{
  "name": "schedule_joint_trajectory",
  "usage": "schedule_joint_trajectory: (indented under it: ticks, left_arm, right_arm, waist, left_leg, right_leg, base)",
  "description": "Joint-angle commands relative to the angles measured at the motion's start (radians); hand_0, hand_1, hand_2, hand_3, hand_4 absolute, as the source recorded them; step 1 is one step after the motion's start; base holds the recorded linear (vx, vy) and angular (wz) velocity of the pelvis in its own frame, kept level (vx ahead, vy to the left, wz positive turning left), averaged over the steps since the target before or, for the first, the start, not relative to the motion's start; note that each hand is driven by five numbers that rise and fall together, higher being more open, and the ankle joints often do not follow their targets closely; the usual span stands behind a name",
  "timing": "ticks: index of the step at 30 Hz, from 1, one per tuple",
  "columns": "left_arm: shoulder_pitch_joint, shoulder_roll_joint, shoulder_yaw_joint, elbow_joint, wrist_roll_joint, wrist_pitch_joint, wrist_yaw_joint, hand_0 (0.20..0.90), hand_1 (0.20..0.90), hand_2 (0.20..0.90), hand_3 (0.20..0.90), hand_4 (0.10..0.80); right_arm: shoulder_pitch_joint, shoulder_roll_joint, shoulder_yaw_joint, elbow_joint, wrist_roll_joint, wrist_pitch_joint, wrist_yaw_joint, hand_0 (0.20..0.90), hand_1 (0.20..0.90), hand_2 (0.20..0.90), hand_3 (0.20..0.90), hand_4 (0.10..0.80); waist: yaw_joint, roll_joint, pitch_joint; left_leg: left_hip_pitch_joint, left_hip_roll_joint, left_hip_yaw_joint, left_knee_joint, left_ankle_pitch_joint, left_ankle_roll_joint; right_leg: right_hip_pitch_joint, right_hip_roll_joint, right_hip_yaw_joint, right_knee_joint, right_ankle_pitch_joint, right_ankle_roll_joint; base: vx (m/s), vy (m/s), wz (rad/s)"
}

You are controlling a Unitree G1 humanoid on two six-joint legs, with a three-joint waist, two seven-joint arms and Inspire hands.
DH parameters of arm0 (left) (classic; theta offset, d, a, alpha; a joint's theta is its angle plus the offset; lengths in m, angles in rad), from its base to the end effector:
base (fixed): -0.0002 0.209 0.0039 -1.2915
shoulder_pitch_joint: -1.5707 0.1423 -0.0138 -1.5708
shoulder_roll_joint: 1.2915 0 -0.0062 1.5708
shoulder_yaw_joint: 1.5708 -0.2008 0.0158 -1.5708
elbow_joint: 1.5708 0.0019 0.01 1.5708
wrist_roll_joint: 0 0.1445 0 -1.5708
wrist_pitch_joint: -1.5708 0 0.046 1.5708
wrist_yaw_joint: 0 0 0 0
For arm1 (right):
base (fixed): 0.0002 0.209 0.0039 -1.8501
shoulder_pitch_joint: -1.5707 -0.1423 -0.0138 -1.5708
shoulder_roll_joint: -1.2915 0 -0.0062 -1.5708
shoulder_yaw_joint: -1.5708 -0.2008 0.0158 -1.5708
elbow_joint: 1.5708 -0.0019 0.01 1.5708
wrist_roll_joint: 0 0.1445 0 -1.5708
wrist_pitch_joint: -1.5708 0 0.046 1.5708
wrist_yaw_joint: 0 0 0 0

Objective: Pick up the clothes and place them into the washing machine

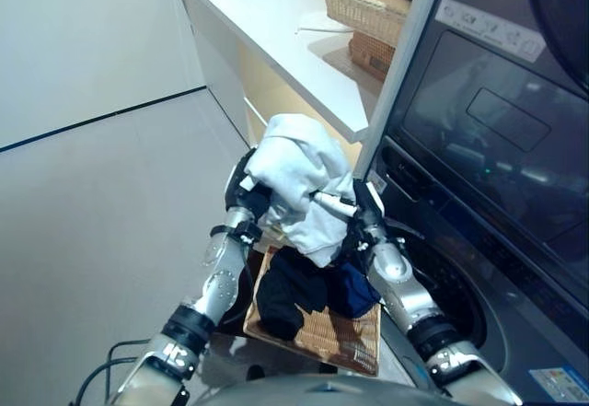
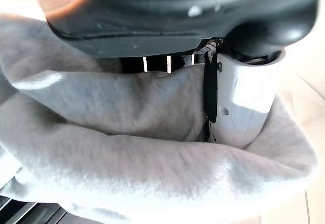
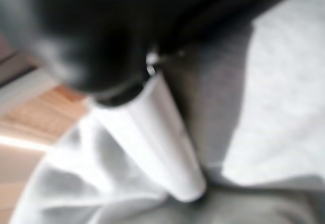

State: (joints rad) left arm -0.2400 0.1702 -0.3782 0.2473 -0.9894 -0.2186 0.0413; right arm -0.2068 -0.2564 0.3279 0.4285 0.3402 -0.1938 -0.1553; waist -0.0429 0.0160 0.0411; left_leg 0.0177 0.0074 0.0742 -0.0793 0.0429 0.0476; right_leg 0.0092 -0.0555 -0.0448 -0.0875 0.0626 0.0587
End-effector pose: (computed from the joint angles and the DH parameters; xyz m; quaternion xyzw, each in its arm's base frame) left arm 0.2478 0.1121 0.0274 -0.3624 0.0171 -0.1032 0.9261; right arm 0.2396 -0.1520 -0.0082 -0.0031 0.0548 0.0416 0.9976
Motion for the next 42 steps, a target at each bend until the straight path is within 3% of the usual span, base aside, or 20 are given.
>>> schedule_joint_trajectory:
  ticks: [1, 7, 8, 9, 10, 31, 42]
  left_arm:
    - [-0.148, -0.027, -0.058, -0.094, 0.023, -0.053, -0.067, 0.2, 0.2, 0.2, 0.2, 0.3]
    - [-0.147, -0.028, -0.076, -0.105, 0.006, -0.041, -0.081, 0.2, 0.2, 0.2, 0.2, 0.3]
    - [-0.144, -0.029, -0.078, -0.102, -0.002, -0.038, -0.083, 0.2, 0.2, 0.2, 0.2, 0.3]
    - [-0.144, -0.029, -0.078, -0.102, -0.002, -0.038, -0.083, 0.2, 0.2, 0.2, 0.2, 0.3]
    - [-0.144, -0.029, -0.078, -0.1, -0.009, -0.038, -0.083, 0.2, 0.2, 0.2, 0.2, 0.3]
    - [-0.129, -0.003, -0.086, -0.146, -0.104, 0.014, -0.162, 0.2, 0.2, 0.2, 0.2, 0.3]
    - [-0.132, -0.003, -0.099, -0.134, -0.153, 0.045, -0.224, 0.2, 0.2, 0.2, 0.2, 0.3]
  right_arm:
    - [-0.16, 0.039, -0.01, -0.014, -0.032, -0.097, -0.012, 0.2, 0.2, 0.2, 0.2, 0.3]
    - [-0.162, 0.041, -0.007, -0.018, -0.02, -0.098, -0.011, 0.2, 0.2, 0.2, 0.2, 0.3]
    - [-0.162, 0.039, -0.002, -0.02, -0.015, -0.095, -0.001, 0.403, 0.403, 0.403, 0.403, 0.445]
    - [-0.162, 0.039, -0.002, -0.02, -0.015, -0.095, -0.001, 0.724, 0.724, 0.724, 0.724, 0.675]
    - [-0.162, 0.039, 0.0, -0.02, -0.014, -0.094, 0.0, 0.9, 0.9, 0.9, 0.9, 0.8]
    - [-0.156, -0.017, -0.029, -0.012, -0.056, -0.084, 0.047, 0.9, 0.9, 0.9, 0.9, 0.8]
    - [-0.189, -0.059, -0.043, 0.048, -0.016, -0.08, 0.134, 0.9, 0.9, 0.9, 0.9, 0.8]
  waist:
    - [0.006, -0.032, -0.099]
    - [0.005, -0.03, -0.099]
    - [0.004, -0.029, -0.098]
    - [0.004, -0.029, -0.098]
    - [0.004, -0.029, -0.099]
    - [0.007, -0.031, -0.102]
    - [0.013, -0.033, -0.109]
  left_leg:
    - [0.013, -0.005, -0.015, 0.02, -0.078, -0.042]
    - [0.012, -0.006, -0.014, 0.019, -0.077, -0.042]
    - [0.012, -0.006, -0.013, 0.019, -0.077, -0.042]
    - [0.012, -0.006, -0.013, 0.019, -0.077, -0.042]
    - [0.013, -0.006, -0.012, 0.018, -0.078, -0.042]
    - [0.018, -0.006, -0.018, 0.016, -0.076, -0.042]
    - [0.017, -0.005, -0.027, 0.015, -0.075, -0.043]
  right_leg:
    - [0.014, -0.027, -0.037, 0.011, -0.05, 0.029]
    - [0.011, -0.026, -0.036, 0.011, -0.048, 0.029]
    - [0.011, -0.026, -0.034, 0.011, -0.048, 0.029]
    - [0.011, -0.026, -0.034, 0.011, -0.048, 0.029]
    - [0.011, -0.026, -0.034, 0.01, -0.047, 0.03]
    - [0.018, -0.025, -0.037, 0.004, -0.047, 0.031]
    - [0.02, -0.024, -0.043, 0.005, -0.049, 0.031]
  base:
    - [0.0, 0.0, 0.0]
    - [0.0, 0.0, -0.01]
    - [0.002, 0.0, -0.04]
    - [0.002, -0.001, -0.03]
    - [0.0, 0.0, 0.0]
    - [0.0, 0.0, 0.01]
    - [-0.001, -0.003, 0.03]
